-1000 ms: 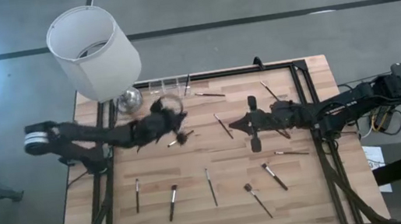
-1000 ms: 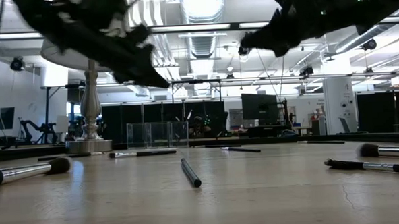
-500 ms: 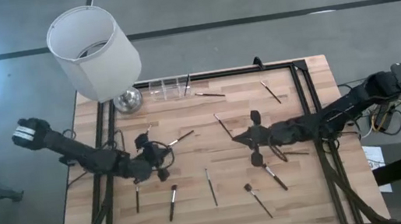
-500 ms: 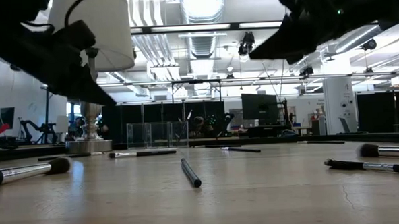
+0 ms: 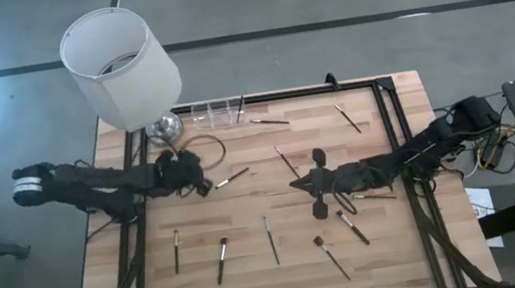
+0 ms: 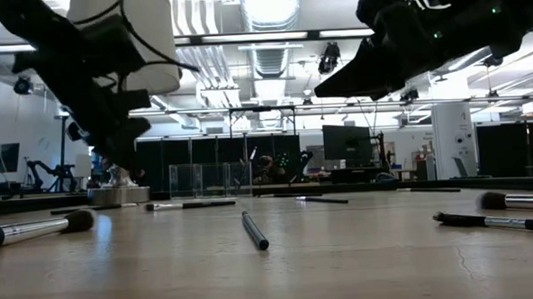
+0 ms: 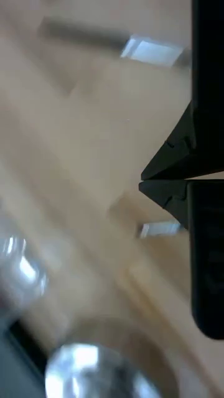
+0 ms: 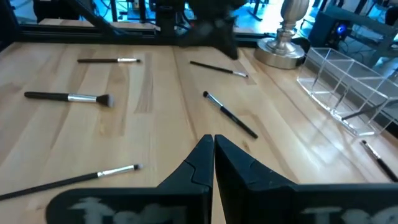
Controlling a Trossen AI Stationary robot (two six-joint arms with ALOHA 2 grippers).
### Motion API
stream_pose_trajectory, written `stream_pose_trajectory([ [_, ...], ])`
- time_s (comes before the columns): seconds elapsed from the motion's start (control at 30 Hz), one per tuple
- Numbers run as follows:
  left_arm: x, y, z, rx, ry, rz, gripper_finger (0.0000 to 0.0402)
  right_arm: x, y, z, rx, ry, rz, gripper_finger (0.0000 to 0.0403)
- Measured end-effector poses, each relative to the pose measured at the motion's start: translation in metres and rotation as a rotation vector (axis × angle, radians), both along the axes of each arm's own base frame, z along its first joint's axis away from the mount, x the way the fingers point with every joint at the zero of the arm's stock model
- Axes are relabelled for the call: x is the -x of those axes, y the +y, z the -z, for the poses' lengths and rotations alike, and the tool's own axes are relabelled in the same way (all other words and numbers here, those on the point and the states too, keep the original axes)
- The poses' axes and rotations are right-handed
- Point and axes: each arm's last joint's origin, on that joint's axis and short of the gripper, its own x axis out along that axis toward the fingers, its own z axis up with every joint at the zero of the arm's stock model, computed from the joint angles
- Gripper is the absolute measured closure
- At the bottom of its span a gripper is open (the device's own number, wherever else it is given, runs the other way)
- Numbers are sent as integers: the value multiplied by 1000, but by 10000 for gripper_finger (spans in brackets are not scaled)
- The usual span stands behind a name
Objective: Put items in baskets/containers
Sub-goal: Put the eyeshadow brush into the transparent organizer
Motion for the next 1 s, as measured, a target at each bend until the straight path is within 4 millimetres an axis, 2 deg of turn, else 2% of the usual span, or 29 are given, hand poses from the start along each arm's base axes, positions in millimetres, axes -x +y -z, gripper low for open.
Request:
stream_pose_trajectory([
  [0.2,9,25,7,144,-10,-57,394,0,0,-2,13,16,-6,394],
  [0.53,16,31,14,101,17,-95,316,0,0,-2,15,17,-7,394],
  [0.87,21,39,24,128,25,-123,309,-2,2,-5,12,6,-15,394],
  [1.0,17,42,29,162,14,-92,309,-2,2,-5,12,7,-15,394],
])
